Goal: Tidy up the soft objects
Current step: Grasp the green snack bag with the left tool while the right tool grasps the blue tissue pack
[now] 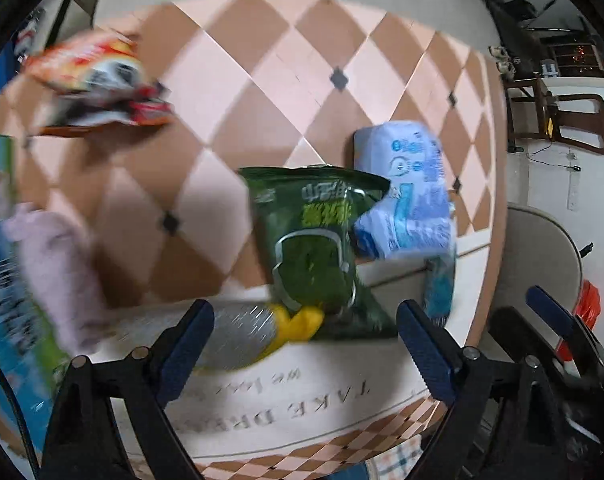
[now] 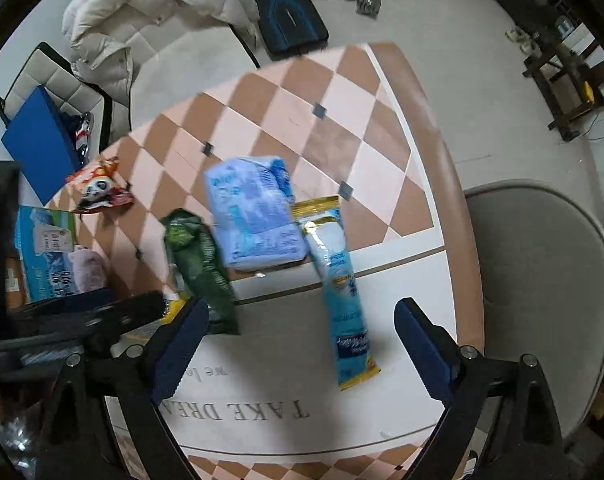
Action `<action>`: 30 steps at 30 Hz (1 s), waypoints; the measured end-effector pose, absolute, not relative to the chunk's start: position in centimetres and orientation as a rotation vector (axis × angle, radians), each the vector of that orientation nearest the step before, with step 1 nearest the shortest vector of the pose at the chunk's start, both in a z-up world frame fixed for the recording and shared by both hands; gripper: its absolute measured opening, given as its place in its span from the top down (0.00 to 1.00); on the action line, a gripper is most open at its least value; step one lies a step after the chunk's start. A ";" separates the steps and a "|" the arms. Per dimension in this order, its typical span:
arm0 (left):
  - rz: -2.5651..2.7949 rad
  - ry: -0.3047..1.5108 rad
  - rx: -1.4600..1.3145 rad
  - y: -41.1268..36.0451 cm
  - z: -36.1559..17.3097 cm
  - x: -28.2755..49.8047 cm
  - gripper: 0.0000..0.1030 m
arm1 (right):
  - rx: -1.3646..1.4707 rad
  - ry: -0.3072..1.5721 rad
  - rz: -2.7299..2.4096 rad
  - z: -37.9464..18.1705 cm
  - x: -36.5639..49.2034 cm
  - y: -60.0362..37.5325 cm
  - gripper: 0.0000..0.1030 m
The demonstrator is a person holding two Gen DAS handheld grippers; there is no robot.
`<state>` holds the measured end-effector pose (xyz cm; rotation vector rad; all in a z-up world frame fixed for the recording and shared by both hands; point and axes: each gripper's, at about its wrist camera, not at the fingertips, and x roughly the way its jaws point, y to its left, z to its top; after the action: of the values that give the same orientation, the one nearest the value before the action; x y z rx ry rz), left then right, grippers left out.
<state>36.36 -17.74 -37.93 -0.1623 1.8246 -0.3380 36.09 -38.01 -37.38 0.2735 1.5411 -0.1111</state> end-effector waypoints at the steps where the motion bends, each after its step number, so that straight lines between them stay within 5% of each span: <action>1: -0.335 1.838 -0.159 -18.2 -38.7 36.4 0.10 | 0.283 1.540 -0.106 -37.7 36.2 -38.4 0.07; 3: -0.317 1.857 -0.135 -19.1 -40.2 36.5 0.10 | 0.315 1.542 -0.096 -38.3 36.6 -39.1 0.07; 7: -0.284 1.833 -0.063 -19.5 -40.3 36.7 0.32 | 0.337 1.542 -0.062 -39.4 38.4 -38.4 0.07; 17: -0.151 1.811 -0.065 -14.2 -39.0 36.7 0.36 | 0.301 1.631 0.011 -44.2 43.6 -33.7 0.07; 22: -0.125 1.793 -0.041 -14.1 -38.1 35.6 0.66 | 0.269 1.688 -0.020 -46.8 44.4 -32.2 0.08; 26: -0.106 1.740 0.013 -14.1 -36.6 35.6 0.69 | 0.177 1.739 -0.071 -48.0 44.6 -31.1 0.28; 30: -0.121 1.682 0.026 -14.3 -33.9 34.4 0.69 | 0.147 1.720 -0.090 -47.1 44.0 -30.4 0.60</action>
<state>34.40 -14.31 -33.88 0.0257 1.6818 -0.1214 44.04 -30.42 -47.13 0.1470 1.7197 -0.0896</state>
